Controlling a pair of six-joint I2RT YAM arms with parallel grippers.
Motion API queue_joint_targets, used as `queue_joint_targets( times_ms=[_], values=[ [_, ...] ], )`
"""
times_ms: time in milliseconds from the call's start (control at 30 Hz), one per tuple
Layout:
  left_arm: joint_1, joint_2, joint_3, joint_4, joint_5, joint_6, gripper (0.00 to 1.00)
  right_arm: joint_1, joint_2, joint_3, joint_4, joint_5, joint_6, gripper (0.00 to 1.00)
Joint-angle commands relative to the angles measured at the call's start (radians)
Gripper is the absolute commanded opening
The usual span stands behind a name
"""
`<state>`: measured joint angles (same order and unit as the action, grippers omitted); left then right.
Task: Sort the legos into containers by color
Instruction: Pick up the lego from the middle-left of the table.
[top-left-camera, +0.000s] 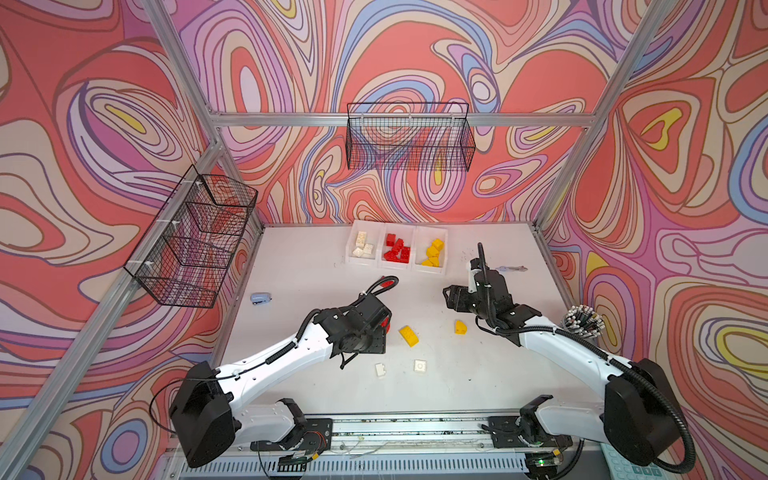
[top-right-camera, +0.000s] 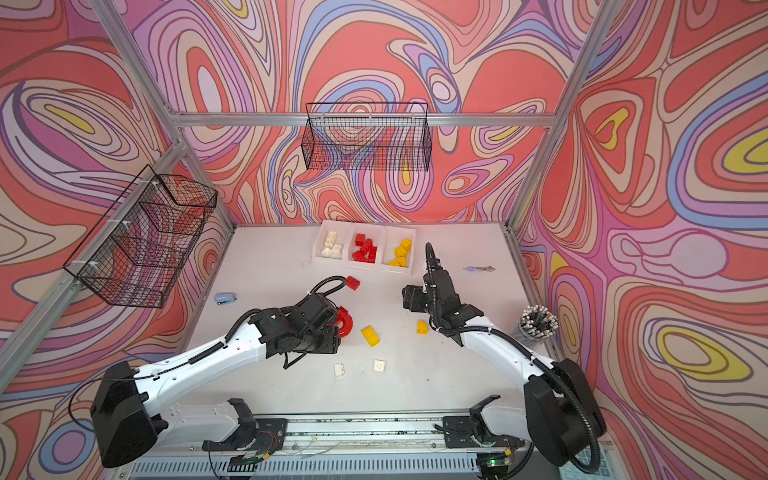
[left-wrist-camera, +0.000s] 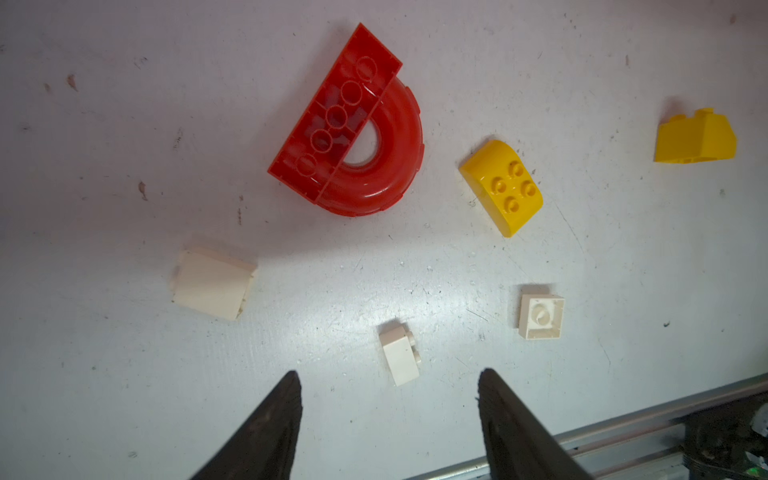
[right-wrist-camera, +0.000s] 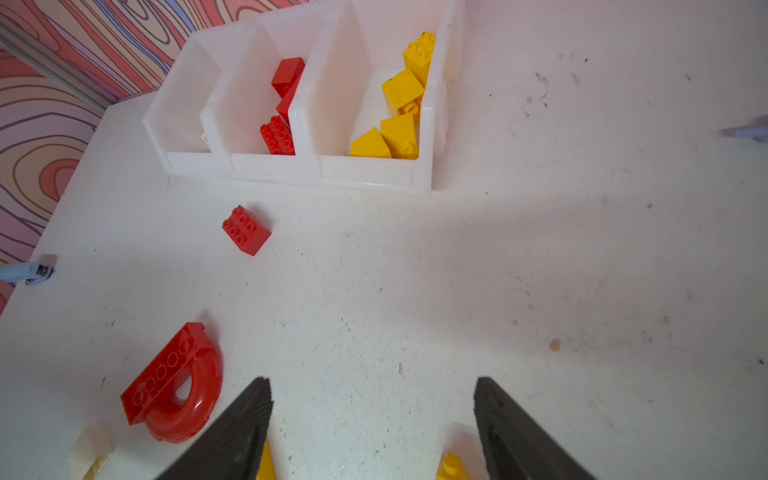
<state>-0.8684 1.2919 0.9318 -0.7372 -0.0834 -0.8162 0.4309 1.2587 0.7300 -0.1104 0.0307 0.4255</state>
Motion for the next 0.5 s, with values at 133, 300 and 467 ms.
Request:
queue_joint_targets(
  times_ms=[133,300,467],
  values=[
    [-0.078,0.084,-0.092,0.127,-0.046,-0.233,0.71,-0.004,-0.025,-0.021,0.036,0.034,-0.016,0.85],
    [-0.106,0.151,-0.085,0.14,-0.055,-0.269,0.7,-0.004,-0.019,-0.027,0.046,0.035,-0.019,0.85],
    [-0.143,0.242,-0.039,0.113,-0.07,-0.279,0.7,-0.004,-0.007,-0.03,0.055,0.026,-0.019,0.85]
  ],
)
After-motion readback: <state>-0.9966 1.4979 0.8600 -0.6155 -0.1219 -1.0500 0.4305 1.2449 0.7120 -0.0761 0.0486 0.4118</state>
